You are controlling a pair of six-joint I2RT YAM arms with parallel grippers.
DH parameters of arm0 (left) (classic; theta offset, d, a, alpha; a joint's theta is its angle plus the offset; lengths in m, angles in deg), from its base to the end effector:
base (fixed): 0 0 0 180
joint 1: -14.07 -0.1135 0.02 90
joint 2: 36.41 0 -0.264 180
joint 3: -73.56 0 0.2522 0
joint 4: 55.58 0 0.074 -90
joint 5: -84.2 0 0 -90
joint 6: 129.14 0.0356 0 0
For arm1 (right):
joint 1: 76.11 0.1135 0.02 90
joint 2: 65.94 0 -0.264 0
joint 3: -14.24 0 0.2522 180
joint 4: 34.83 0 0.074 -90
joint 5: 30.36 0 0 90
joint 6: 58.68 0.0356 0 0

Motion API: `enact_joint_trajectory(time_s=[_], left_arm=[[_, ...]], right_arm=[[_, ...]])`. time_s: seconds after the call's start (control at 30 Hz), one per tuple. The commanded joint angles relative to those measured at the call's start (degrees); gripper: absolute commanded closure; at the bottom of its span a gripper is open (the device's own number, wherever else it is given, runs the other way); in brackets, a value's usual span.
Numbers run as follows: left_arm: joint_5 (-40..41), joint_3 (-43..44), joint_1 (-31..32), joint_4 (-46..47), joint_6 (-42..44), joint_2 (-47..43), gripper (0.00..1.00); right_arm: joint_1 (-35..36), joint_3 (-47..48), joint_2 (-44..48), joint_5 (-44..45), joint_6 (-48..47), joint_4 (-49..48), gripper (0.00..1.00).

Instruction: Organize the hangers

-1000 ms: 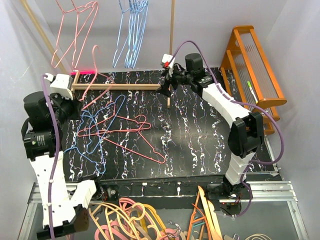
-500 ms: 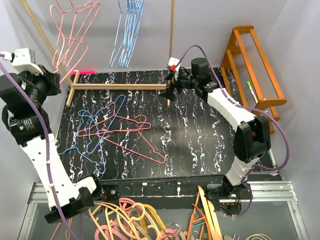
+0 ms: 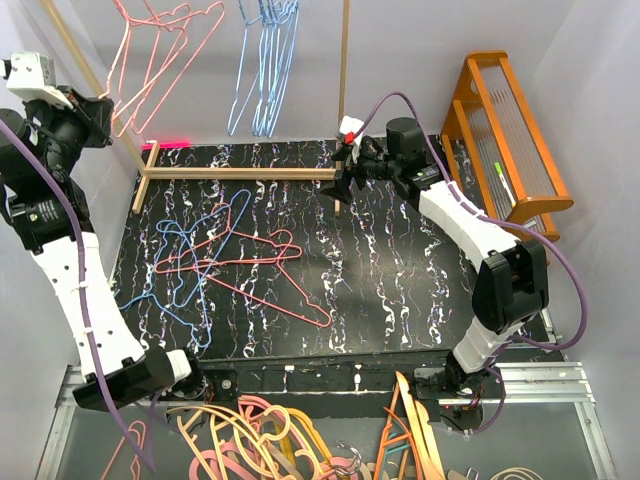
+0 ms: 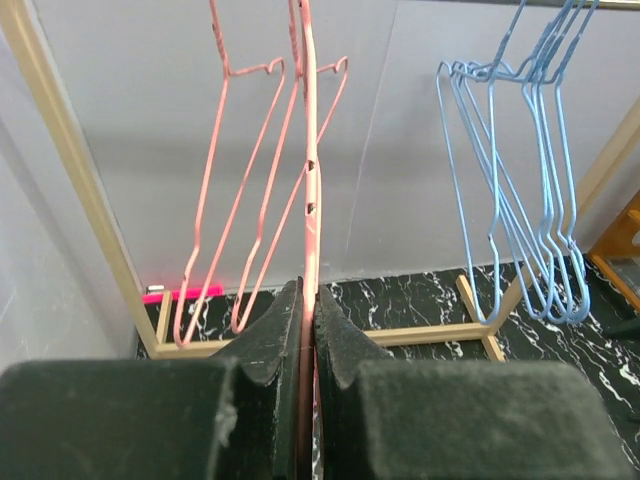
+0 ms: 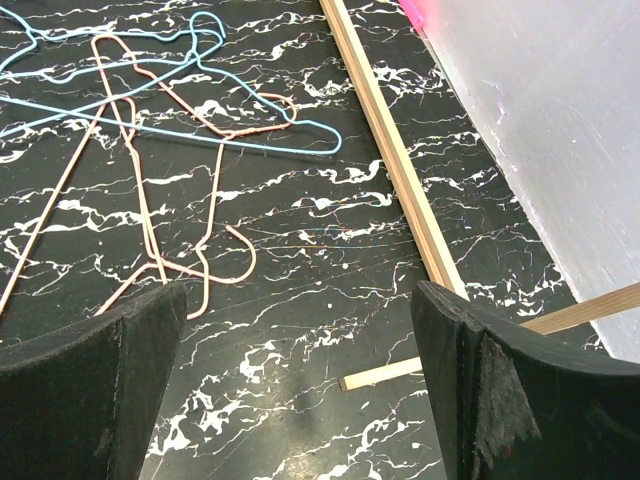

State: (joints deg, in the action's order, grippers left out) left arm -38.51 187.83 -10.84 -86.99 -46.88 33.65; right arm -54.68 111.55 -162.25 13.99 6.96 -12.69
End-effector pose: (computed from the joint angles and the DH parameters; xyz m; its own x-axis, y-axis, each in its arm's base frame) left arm 0.2005 0.0719 0.5606 0.1825 -0.0402 -0.9824 0.1495 0.9887 -0.0127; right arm 0.3569 0.1674 0.3446 0.0556 -0.2879 -0.9560 -0.9367 0.3164 -0.1498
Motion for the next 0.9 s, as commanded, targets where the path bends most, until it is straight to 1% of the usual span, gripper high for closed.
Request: enact_joint_trajectory(time_s=[0.0,0.13,0.23,0.4,0.57,0.73,0.77,0.8,0.87], left_arm=[[0.7,4.2,3.0,5.3,2.8,2.6,1.00],[5.4,6.8,10.1,1.7,8.6,5.7,1.00],[6.9,7.1,12.2,2.5,9.4,7.1,1.00],[10.2,8.8,12.8,3.5,9.3,10.2,1.00],[14.5,7.1,12.8,4.9,8.4,11.0,1.00],[14.2,5.6,12.8,4.0,9.2,11.1,1.00],[13.9,5.6,12.8,3.3,9.3,11.2,0.98],[13.7,5.6,12.8,2.4,9.4,11.0,0.86],[13.4,5.4,12.8,-0.6,10.8,10.1,0.58]], right_arm=[[0.4,0.5,2.4,-0.6,-0.9,-1.1,0.02],[0.4,1.5,1.9,-0.6,-1.1,-0.4,0.02],[0.4,1.8,1.7,-0.2,-1.6,0.1,0.02],[0.4,1.4,2.0,0.3,-2.7,0.8,0.02],[0.4,1.0,1.9,0.5,-3.1,0.9,0.02],[0.4,0.6,1.7,0.1,-3.1,1.0,0.02],[0.4,0.5,1.6,0.0,-3.2,1.1,0.02],[0.4,0.4,1.6,-0.3,-3.3,1.2,0.01],[0.5,0.2,1.4,-0.6,-3.7,1.8,0.02]])
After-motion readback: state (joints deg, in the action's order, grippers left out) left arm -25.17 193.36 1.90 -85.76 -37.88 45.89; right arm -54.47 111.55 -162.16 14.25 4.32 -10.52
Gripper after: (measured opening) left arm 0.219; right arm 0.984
